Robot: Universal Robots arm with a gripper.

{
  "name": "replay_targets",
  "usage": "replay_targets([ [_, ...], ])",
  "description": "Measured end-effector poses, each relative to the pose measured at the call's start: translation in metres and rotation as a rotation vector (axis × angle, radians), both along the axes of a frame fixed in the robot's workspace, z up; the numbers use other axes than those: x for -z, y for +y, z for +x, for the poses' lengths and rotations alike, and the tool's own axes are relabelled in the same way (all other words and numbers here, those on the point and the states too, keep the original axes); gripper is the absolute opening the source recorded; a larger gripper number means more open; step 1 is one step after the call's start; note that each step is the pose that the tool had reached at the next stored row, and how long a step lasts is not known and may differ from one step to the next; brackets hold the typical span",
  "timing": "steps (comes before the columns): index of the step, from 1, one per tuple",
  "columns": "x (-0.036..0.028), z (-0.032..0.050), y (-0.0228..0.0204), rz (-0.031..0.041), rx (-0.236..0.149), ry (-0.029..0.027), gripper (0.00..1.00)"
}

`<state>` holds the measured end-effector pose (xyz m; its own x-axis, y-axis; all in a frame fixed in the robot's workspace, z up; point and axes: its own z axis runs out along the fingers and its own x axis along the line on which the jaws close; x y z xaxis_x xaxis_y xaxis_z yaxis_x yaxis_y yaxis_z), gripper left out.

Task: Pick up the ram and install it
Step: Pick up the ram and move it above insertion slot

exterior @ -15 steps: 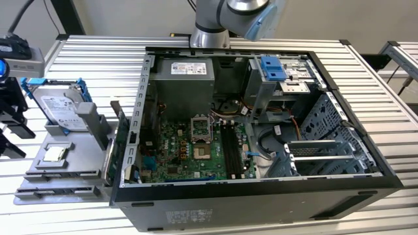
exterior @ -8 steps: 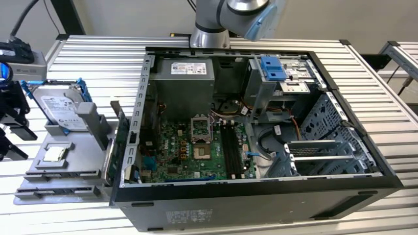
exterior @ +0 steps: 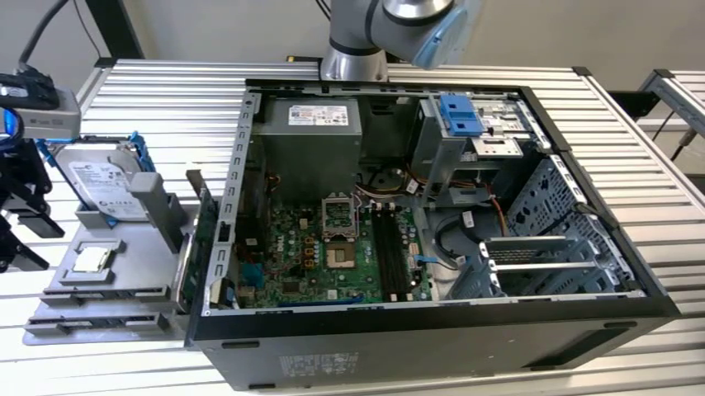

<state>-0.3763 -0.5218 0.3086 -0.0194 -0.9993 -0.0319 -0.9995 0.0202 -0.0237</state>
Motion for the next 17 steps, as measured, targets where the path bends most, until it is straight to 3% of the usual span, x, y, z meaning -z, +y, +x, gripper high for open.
replay_targets([
  [17, 0.0187, 0.0, -0.0043, 0.0, 0.0, -0.0016, 1.0],
])
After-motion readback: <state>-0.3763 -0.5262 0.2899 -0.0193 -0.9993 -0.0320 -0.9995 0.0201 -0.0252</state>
